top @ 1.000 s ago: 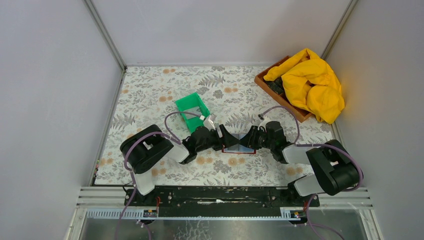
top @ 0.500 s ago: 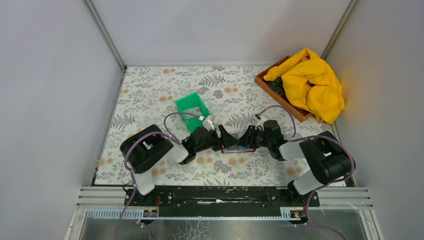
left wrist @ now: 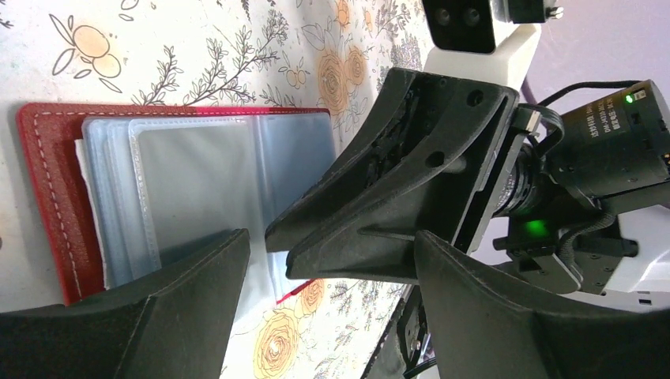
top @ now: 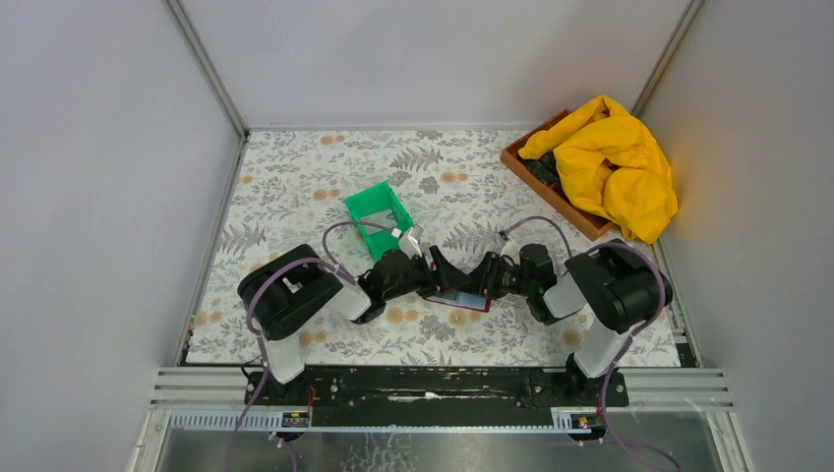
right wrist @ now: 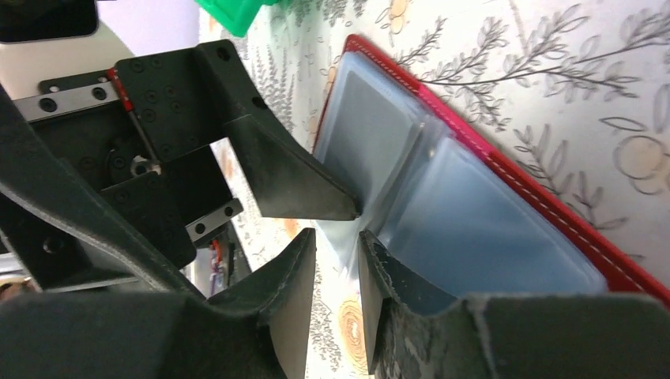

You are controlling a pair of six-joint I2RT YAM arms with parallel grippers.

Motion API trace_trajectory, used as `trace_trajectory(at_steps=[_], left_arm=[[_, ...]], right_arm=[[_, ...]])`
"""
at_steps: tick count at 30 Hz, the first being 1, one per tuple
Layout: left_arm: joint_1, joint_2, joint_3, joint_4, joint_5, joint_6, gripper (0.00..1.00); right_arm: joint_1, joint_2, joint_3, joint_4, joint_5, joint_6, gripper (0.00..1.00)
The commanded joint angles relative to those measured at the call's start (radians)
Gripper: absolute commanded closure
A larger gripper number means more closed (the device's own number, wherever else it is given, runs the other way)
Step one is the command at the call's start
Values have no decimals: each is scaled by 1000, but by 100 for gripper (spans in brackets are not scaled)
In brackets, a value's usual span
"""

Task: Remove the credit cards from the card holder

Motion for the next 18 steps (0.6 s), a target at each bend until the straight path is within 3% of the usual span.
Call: trace_trajectory(at_steps=[1,5,9,18], left_arm=[[8,26,-24,0,3,8,16],[8,17,-31,0,4,8,16],[10,-2,-32,-17,0,19,16],[13,-16,-31,-13,11,23,17]], right_arm=[[5,81,1,313,-118,145,67],[6,160,5,420,-131,204,67],[5,169,1,393,-110,179,67],[5,-2,21,-17,12,-34,67]])
